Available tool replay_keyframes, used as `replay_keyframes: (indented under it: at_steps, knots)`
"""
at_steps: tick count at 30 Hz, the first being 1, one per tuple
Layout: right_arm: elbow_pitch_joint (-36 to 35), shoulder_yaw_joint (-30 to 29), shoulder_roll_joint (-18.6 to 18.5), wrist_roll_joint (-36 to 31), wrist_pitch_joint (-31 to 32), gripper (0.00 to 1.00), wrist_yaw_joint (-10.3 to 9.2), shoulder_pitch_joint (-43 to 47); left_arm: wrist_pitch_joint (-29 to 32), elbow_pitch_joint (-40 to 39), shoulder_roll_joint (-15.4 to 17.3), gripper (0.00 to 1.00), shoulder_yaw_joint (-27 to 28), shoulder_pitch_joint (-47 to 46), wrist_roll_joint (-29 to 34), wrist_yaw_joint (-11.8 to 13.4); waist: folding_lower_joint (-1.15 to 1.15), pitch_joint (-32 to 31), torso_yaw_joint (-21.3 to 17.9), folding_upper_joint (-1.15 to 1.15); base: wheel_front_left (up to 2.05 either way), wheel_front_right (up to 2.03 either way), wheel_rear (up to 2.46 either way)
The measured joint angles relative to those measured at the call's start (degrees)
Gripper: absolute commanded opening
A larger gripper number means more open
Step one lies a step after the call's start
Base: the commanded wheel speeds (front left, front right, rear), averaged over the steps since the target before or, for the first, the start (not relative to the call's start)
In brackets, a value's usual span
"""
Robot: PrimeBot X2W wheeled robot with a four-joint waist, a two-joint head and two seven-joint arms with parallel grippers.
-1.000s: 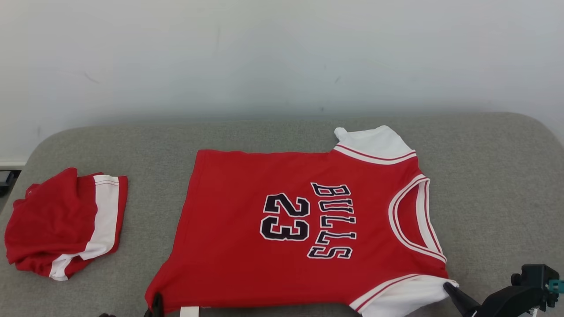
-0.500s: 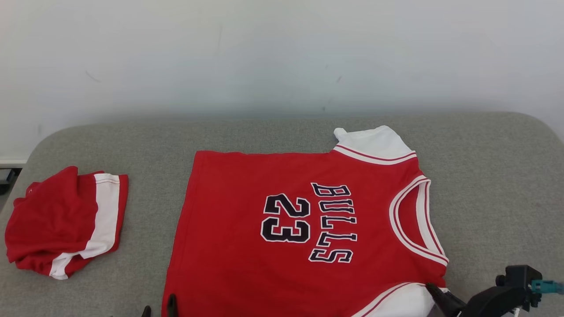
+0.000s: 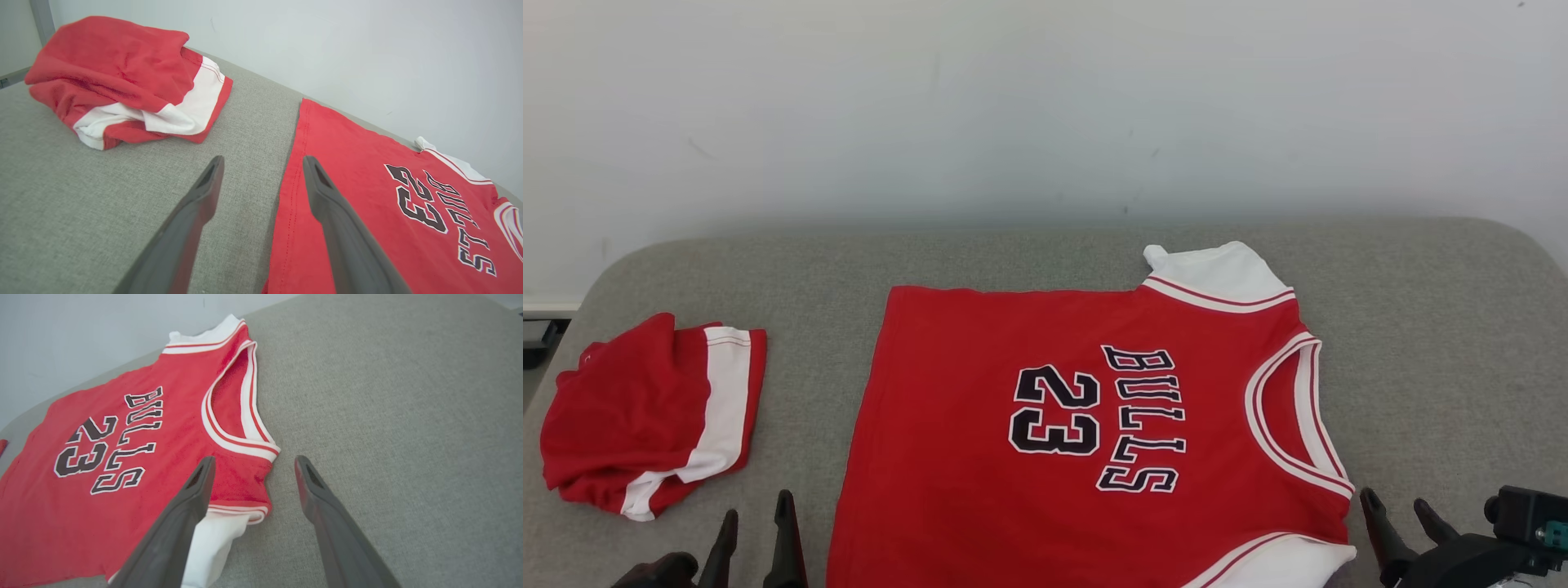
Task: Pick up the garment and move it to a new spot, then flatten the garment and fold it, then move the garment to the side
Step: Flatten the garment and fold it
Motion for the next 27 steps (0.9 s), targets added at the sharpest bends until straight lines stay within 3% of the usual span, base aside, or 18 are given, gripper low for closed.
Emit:
replay_keyframes:
  at_steps: [7, 15, 27]
  knots:
    - [-6.91, 3.24, 1.32, -3.48, -6.83, 1.0, -0.15, -0.01, -0.19, -10.91, 1.3, 1.0, 0.26, 2.98, 5.24, 1.1, 0.0, -1.34, -1.15, 0.0, 0.0, 0.0, 0.0]
    - [-8.1, 5.32, 3.27, -5.41, -12.74, 1.0, 0.6, -0.01, -0.2, -19.48, 2.12, 1.0, 0.43, 5.47, 10.96, 2.1, 0.0, -2.74, -2.48, 0.0, 0.0, 0.0, 0.0]
    - [-6.31, 5.38, 4.14, -6.31, -19.06, 1.0, 1.6, 0.13, 1.64, -22.15, 6.11, 1.0, -1.19, 11.89, 15.59, 2.48, -0.01, -4.41, -3.62, 0.0, 0.0, 0.0, 0.0]
